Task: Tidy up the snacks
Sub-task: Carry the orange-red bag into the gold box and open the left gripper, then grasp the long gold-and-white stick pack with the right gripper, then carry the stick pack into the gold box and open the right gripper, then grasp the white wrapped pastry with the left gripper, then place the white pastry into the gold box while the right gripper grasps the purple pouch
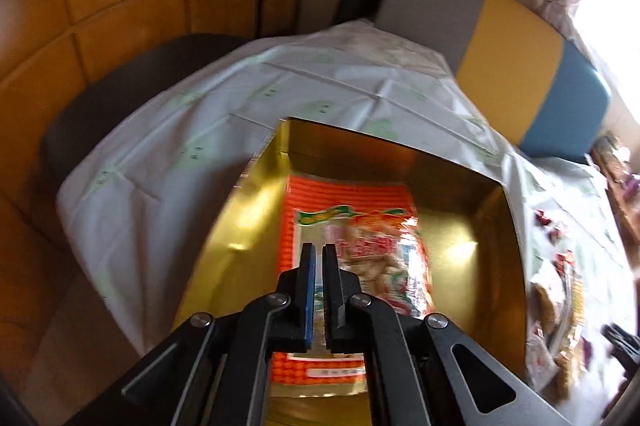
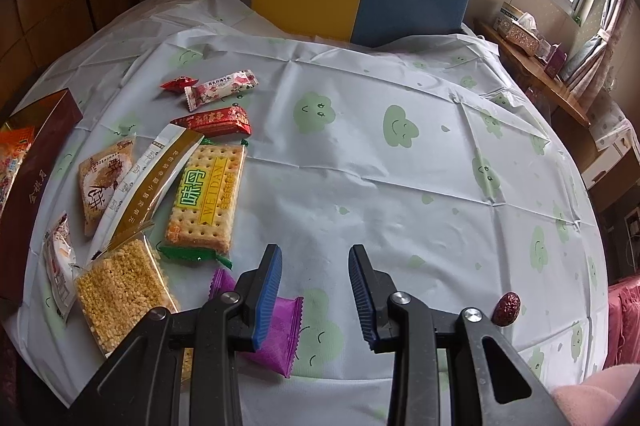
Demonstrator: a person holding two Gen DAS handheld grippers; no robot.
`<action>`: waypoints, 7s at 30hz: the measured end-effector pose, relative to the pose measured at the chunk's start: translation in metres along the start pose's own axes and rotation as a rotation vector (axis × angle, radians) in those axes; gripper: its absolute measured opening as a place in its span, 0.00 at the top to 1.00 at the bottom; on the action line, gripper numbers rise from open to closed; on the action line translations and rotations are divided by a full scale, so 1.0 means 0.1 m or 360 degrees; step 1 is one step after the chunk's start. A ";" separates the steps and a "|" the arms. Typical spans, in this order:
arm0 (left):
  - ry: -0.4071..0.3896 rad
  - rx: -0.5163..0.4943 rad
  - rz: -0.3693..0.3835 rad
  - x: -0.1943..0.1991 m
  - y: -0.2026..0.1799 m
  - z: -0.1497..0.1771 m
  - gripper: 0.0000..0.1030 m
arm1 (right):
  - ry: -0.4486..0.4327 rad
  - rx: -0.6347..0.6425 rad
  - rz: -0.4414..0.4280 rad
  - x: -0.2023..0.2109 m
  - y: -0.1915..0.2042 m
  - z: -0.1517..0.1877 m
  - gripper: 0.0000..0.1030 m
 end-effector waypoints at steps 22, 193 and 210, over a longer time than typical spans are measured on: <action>-0.0014 -0.0368 0.0663 0.69 -1.28 0.71 0.81 | 0.0070 -0.0300 -0.0465 0.04 0.71 -0.04 0.66; 0.0256 -0.0772 0.0757 0.41 -2.56 1.78 0.67 | 0.0413 -0.0424 -0.0463 -0.11 0.25 0.37 0.33; 0.0212 -0.0761 0.0787 0.47 -2.55 1.75 0.68 | 0.0406 -0.0252 -0.0375 -0.16 0.28 0.47 0.49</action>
Point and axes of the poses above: each gripper's, at about its wrist camera, not at the fingertips, and x roughly against the way its jaws point, y to its left, z to its underside, the point moved 7 cm from there along -x, roughly the way its jaws point, and after that the axes turned 15 degrees about -y, right-handed, at the moved point
